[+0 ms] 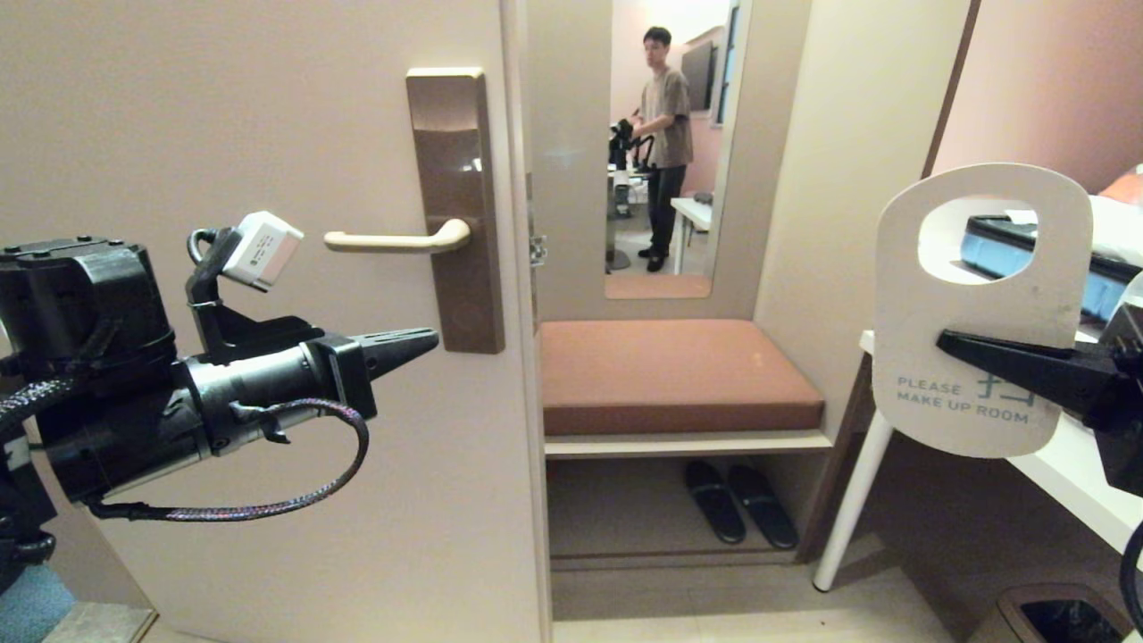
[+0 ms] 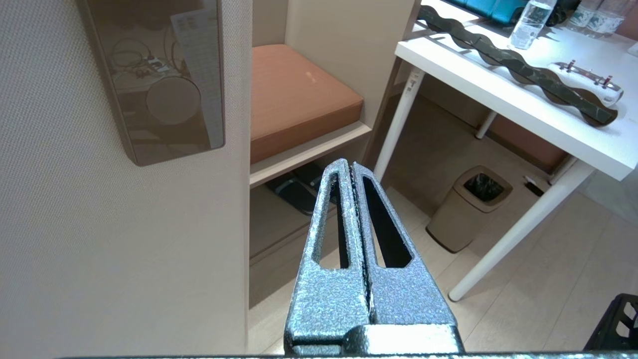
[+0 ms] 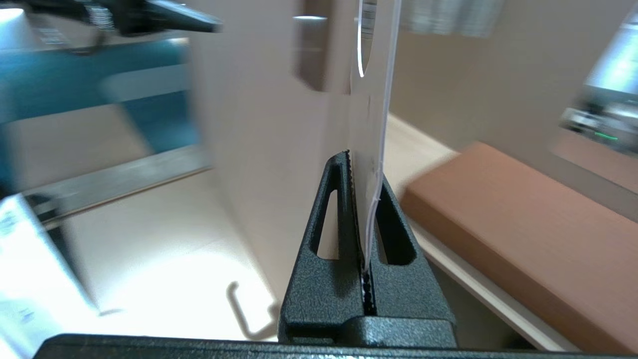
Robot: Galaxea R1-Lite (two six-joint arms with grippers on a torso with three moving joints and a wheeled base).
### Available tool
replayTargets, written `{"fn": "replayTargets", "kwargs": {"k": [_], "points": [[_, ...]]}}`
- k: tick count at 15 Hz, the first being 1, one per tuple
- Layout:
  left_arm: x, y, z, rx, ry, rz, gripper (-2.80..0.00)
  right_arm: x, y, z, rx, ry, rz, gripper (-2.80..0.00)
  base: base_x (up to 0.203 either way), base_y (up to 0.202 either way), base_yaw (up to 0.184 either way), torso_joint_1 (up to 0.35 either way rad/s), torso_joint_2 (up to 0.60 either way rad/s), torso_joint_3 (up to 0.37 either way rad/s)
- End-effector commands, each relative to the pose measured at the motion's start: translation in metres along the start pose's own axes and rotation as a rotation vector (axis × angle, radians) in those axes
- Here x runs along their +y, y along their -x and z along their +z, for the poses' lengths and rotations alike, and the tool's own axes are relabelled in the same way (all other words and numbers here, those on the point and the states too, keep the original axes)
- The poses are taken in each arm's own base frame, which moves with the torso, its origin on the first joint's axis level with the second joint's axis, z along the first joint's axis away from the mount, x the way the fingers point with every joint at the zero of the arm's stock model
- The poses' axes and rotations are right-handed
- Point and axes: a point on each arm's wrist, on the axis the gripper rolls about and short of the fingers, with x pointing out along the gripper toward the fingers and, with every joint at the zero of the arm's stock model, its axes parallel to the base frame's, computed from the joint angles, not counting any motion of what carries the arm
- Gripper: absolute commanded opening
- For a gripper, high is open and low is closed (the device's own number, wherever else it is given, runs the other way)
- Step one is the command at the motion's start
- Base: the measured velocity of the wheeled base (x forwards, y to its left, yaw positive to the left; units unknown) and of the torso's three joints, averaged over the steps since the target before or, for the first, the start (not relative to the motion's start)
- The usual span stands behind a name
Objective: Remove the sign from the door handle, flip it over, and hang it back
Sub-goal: Hand it to the other hand
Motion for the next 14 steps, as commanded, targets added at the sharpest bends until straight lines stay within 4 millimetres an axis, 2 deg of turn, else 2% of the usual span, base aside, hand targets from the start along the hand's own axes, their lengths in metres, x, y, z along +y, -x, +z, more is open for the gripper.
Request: {"fn": "replayTargets", "kwargs": {"k": [1, 3, 7, 10, 14], "points": [[-0.001, 0.0, 0.001, -0.004, -0.001, -0.007, -2.8, -0.018, -0.018, -0.002, 0.021, -0.029, 0.079, -2.8, 0.0, 0.0, 0.0, 0.0, 0.0, 0.0], [-0.005, -0.002, -0.001, 0.002, -0.001, -0.023, -2.8, -0.026, -0.029, 0.005, 0.014, -0.023, 0.125, -2.8, 0.0, 0.0, 0.0, 0.0, 0.0, 0.0], [-0.014, -0.006, -0.002, 0.01, 0.015, -0.096, -2.8, -0.026, -0.055, 0.006, 0.022, -0.027, 0.214, -2.8, 0.0, 0.0, 0.0, 0.0, 0.0, 0.0], [-0.019, -0.008, -0.001, 0.001, 0.008, -0.149, -2.8, -0.035, -0.082, 0.006, -0.011, 0.011, 0.258, -2.8, 0.0, 0.0, 0.0, 0.0, 0.0, 0.0], [-0.022, -0.006, 0.001, -0.017, 0.025, -0.164, -2.8, -0.026, -0.118, 0.019, -0.08, -0.06, 0.364, -2.8, 0.0, 0.0, 0.0, 0.0, 0.0, 0.0]]}}
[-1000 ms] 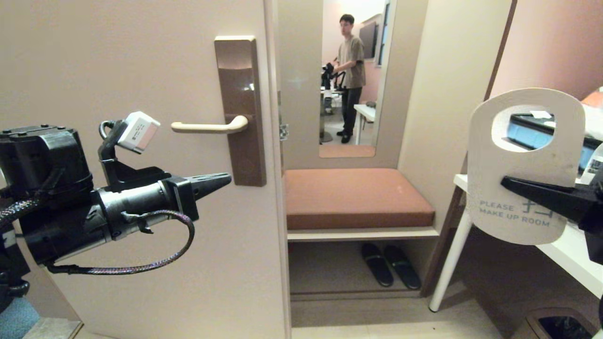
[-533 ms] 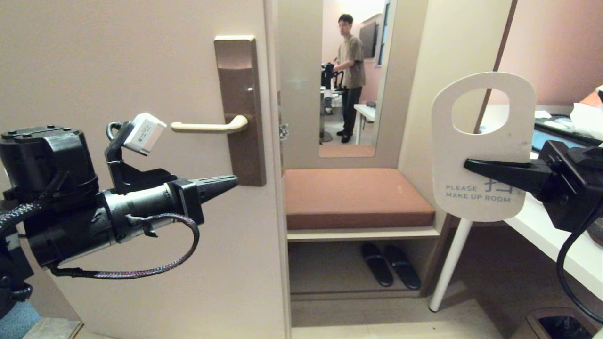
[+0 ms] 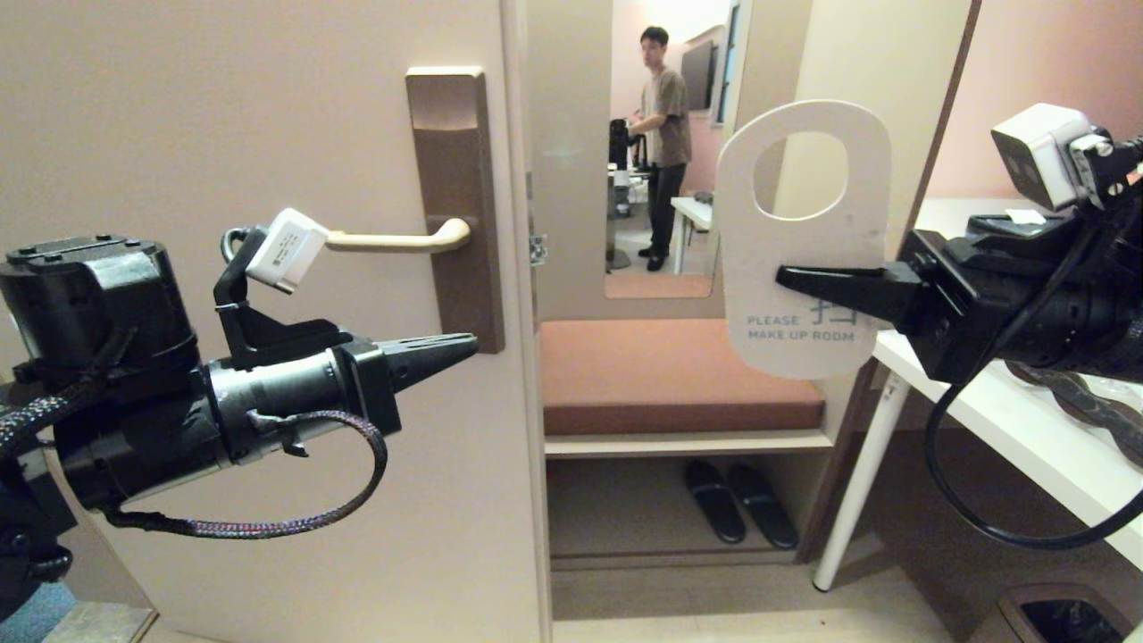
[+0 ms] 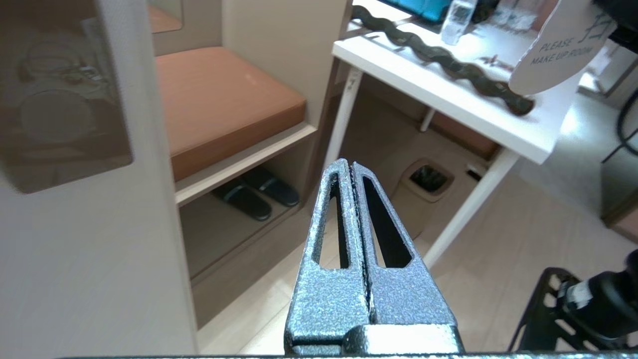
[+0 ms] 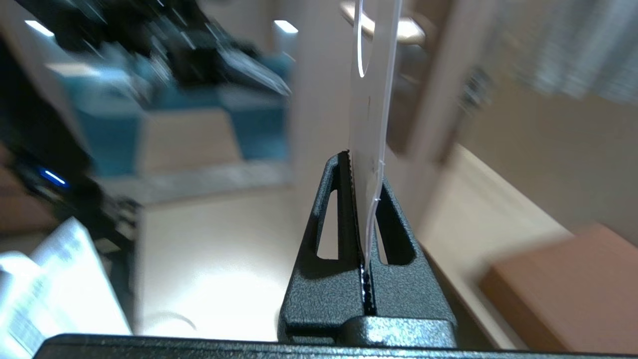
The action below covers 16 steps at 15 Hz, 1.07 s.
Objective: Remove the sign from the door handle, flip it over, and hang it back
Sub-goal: Hand it to the other hand
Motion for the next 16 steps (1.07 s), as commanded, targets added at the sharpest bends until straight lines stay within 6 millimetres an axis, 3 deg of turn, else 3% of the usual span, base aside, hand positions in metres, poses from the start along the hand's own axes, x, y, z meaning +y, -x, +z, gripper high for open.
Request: {"fn": "replayTargets", "kwargs": {"k": [1, 5, 6, 16], "points": [[-0.001, 0.001, 0.001, -0.024, -0.001, -0.011, -2.8, -0.009, -0.028, -0.002, -0.06, -0.046, 0.065, -2.8, 0.0, 0.0, 0.0, 0.0, 0.0, 0.0], [-0.002, 0.002, 0.001, -0.039, 0.024, -0.016, -2.8, -0.004, -0.058, -0.001, -0.12, -0.073, 0.138, -2.8, 0.0, 0.0, 0.0, 0.0, 0.0, 0.0], [-0.003, 0.002, 0.0, -0.039, 0.023, -0.018, 0.0, -0.002, -0.06, -0.001, -0.12, -0.073, 0.147, -2.8, 0.0, 0.0, 0.0, 0.0, 0.0, 0.0], [-0.019, -0.008, -0.001, -0.06, -0.003, -0.104, 0.0, 0.011, -0.076, -0.006, -0.105, -0.109, 0.21, -2.8, 0.0, 0.0, 0.0, 0.0, 0.0, 0.0]]}}
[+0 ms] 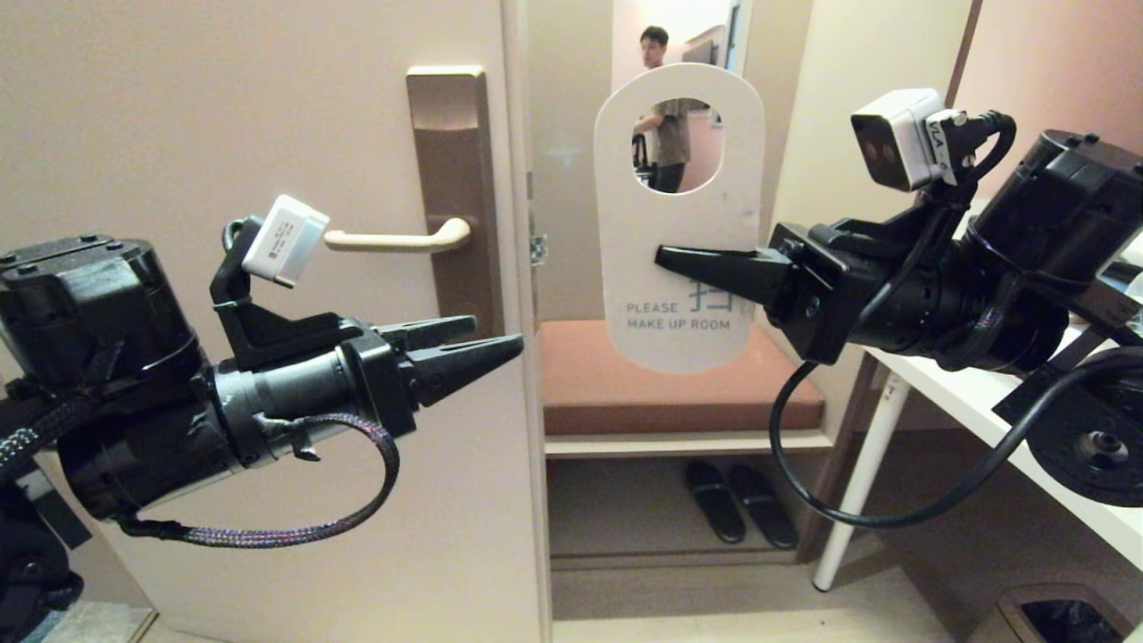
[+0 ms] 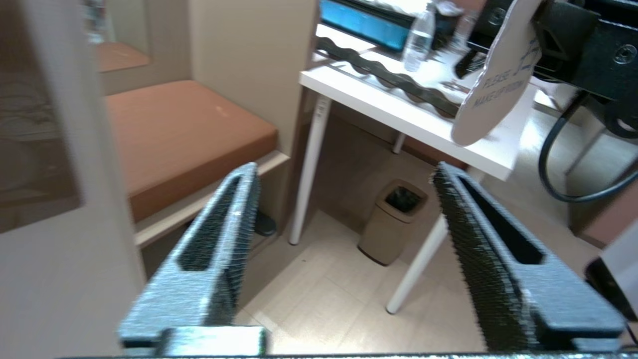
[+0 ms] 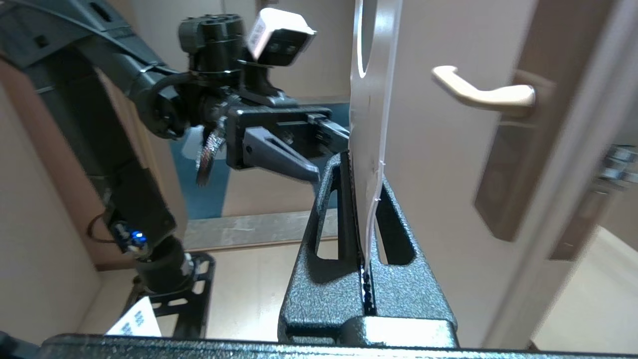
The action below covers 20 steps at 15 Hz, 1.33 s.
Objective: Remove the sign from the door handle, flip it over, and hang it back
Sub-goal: Hand it to the other hand
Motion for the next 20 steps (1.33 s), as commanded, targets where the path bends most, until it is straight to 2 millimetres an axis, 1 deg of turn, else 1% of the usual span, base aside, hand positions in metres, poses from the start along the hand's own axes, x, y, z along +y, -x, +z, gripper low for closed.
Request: {"fn": "replayTargets", "kwargs": {"k": [1, 7, 11, 15, 20], "points": [[-0.004, -0.003, -0.002, 0.006, 0.001, -0.025, 0.0, 0.002, -0.006, -0.003, 0.005, -0.006, 0.027, -2.8, 0.0, 0.0, 0.0, 0.0, 0.0, 0.0], [-0.009, -0.001, -0.003, 0.042, 0.014, -0.17, 0.0, 0.005, -0.016, -0.007, 0.01, -0.016, 0.055, -2.8, 0.0, 0.0, 0.0, 0.0, 0.0, 0.0], [-0.009, -0.003, -0.002, 0.032, 0.019, -0.196, 0.0, 0.003, -0.019, -0.011, 0.019, -0.027, 0.061, -2.8, 0.0, 0.0, 0.0, 0.0, 0.0, 0.0], [-0.014, -0.005, 0.0, 0.014, 0.043, -0.221, 0.0, 0.003, -0.037, -0.011, 0.01, -0.021, 0.101, -2.8, 0.0, 0.0, 0.0, 0.0, 0.0, 0.0], [-0.016, -0.009, -0.001, 0.001, 0.038, -0.24, 0.0, 0.009, -0.058, -0.009, -0.009, -0.03, 0.132, -2.8, 0.0, 0.0, 0.0, 0.0, 0.0, 0.0]]}}
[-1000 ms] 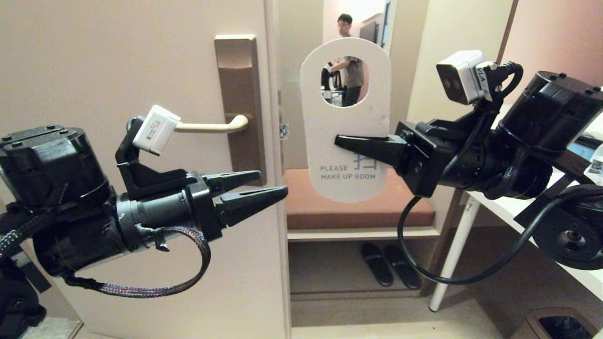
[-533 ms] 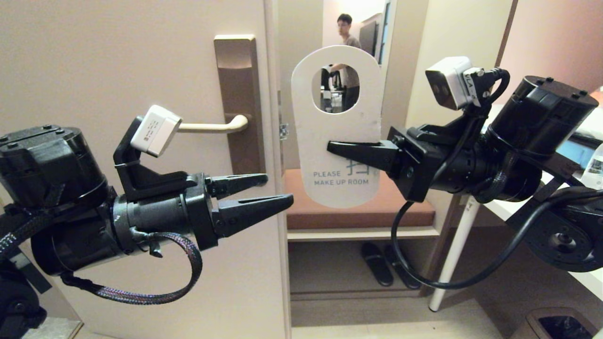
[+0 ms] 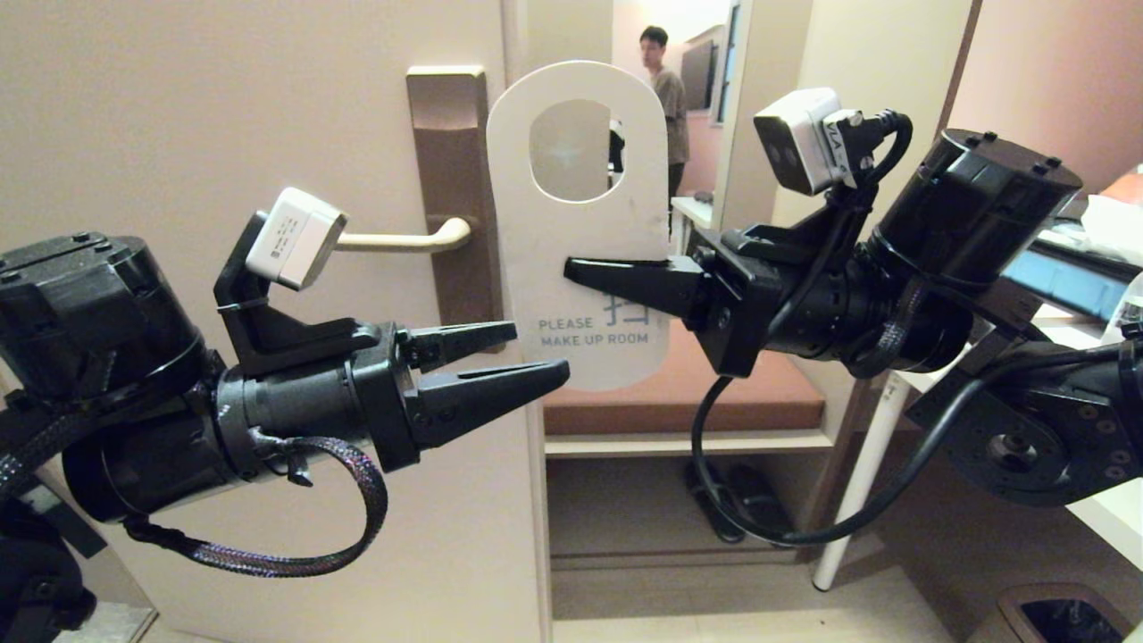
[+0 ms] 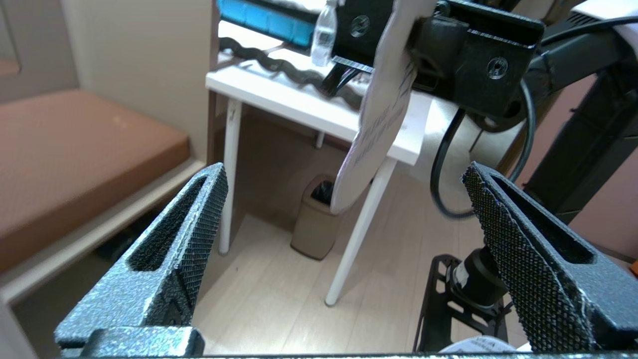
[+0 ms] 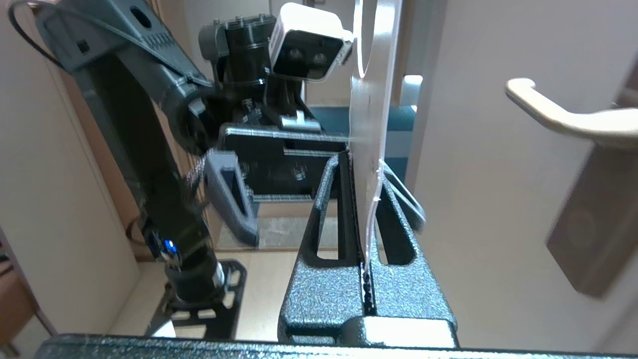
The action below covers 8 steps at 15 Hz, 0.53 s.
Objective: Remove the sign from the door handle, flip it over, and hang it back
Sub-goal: Hand it to the other hand
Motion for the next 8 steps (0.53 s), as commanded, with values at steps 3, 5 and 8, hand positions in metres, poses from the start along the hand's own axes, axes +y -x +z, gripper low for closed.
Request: {"fn": "replayTargets", "kwargs": {"k": [3, 5, 8], "points": [[0.0, -0.005, -0.003, -0.009, -0.007, -0.024, 0.0, 0.001, -0.015, 0.001, -0.016, 0.003, 0.027, -2.8, 0.0, 0.0, 0.0, 0.0, 0.0, 0.0], [-0.003, -0.007, -0.005, -0.004, -0.005, -0.037, 0.0, 0.003, -0.018, 0.002, -0.019, 0.002, 0.034, -2.8, 0.0, 0.0, 0.0, 0.0, 0.0, 0.0], [-0.006, -0.009, -0.003, -0.021, 0.007, -0.055, 0.0, 0.009, -0.027, 0.011, -0.051, -0.021, 0.07, -2.8, 0.0, 0.0, 0.0, 0.0, 0.0, 0.0]]}}
